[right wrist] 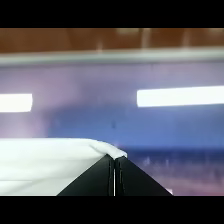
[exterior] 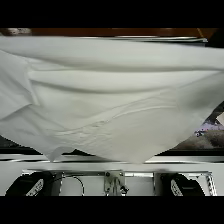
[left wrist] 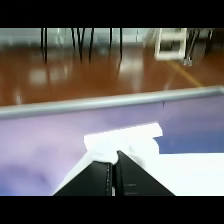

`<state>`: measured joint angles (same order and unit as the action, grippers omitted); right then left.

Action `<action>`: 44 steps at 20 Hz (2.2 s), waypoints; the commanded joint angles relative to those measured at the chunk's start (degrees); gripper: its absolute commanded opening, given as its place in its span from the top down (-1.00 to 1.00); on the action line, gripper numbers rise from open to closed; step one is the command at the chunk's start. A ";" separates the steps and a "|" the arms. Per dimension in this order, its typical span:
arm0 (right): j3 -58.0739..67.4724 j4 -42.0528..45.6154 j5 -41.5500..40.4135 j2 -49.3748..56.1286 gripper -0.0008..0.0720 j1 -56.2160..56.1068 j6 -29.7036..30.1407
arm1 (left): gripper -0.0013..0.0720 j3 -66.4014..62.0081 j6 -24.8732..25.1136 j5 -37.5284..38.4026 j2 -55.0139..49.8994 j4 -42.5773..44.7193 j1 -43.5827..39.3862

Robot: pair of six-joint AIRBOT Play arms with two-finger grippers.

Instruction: Fold the shirts.

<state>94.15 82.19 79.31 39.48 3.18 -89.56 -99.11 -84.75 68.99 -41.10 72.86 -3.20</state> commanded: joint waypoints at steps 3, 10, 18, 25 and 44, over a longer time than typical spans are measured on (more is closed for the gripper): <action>-10.19 0.70 -1.75 13.57 0.77 0.02 -1.57 | 0.88 22.91 -0.61 -6.67 -2.99 1.31 -0.02; -13.27 -5.66 -19.04 37.75 0.77 -0.11 -11.15 | 0.87 36.57 0.26 -27.78 -26.18 -8.74 -0.15; -13.29 -11.26 -25.24 44.78 0.77 -3.21 -12.02 | 0.87 34.91 2.62 -31.39 -41.31 -26.40 -3.30; -9.99 -8.41 -4.44 37.90 -0.65 1.90 -0.48 | -0.16 23.37 4.59 8.33 -40.96 -15.63 10.01; -42.93 -17.03 6.51 21.59 -0.65 21.84 7.58 | -0.33 48.76 6.49 1.90 -45.94 -11.15 13.99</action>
<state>52.40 65.54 86.83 61.34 24.91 -81.80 -50.92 -78.28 72.99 -85.38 61.91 12.05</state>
